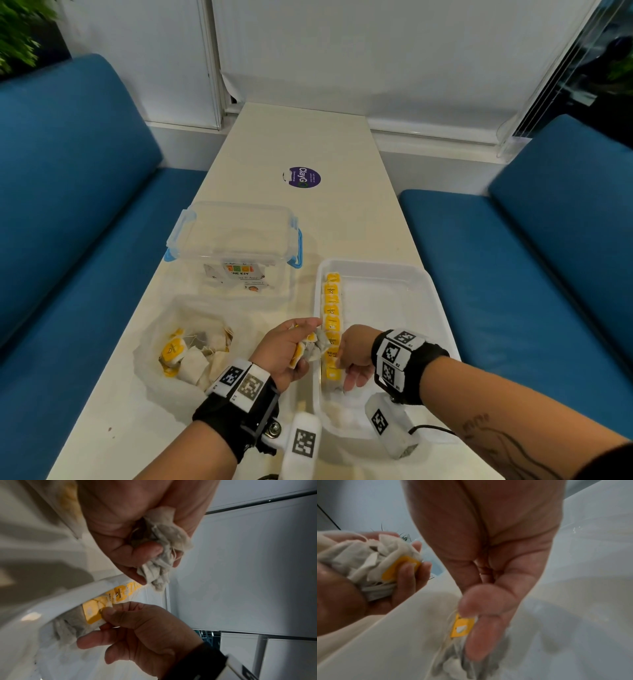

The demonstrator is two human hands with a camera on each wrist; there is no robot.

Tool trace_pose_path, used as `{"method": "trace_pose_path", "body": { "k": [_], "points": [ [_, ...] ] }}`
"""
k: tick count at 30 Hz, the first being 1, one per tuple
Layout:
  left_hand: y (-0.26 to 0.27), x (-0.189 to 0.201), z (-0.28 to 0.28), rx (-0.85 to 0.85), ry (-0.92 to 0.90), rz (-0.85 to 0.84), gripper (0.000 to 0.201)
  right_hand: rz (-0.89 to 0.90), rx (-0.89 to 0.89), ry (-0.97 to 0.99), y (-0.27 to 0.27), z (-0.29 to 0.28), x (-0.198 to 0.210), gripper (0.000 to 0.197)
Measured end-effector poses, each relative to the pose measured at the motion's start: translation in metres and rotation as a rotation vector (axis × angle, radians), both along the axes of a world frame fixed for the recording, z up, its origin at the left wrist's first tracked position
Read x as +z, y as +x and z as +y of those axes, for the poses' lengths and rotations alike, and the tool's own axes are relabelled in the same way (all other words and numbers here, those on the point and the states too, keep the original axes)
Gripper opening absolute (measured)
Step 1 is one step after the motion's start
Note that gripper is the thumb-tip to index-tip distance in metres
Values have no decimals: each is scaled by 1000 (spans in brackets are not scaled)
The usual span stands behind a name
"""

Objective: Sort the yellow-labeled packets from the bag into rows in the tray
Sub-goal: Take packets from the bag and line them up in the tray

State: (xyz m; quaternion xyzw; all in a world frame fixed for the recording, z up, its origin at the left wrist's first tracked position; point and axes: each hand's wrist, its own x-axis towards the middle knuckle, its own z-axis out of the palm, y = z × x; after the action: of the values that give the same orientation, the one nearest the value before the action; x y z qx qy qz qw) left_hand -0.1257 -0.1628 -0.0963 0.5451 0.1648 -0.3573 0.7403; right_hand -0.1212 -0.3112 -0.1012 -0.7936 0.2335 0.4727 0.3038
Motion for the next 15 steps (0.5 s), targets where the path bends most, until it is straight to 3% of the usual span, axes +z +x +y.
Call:
{"method": "trace_pose_path", "body": {
  "k": [6, 10, 15],
  "points": [
    [-1, 4, 0, 10, -43, 1, 15, -90, 33, -80, -2, 5, 13, 28],
    [0, 5, 1, 39, -148, 54, 18, -378, 231, -236, 4, -5, 39, 31],
    [2, 5, -5, 51, -251, 95, 38, -744, -104, 164, -14, -15, 80, 16]
  ]
}}
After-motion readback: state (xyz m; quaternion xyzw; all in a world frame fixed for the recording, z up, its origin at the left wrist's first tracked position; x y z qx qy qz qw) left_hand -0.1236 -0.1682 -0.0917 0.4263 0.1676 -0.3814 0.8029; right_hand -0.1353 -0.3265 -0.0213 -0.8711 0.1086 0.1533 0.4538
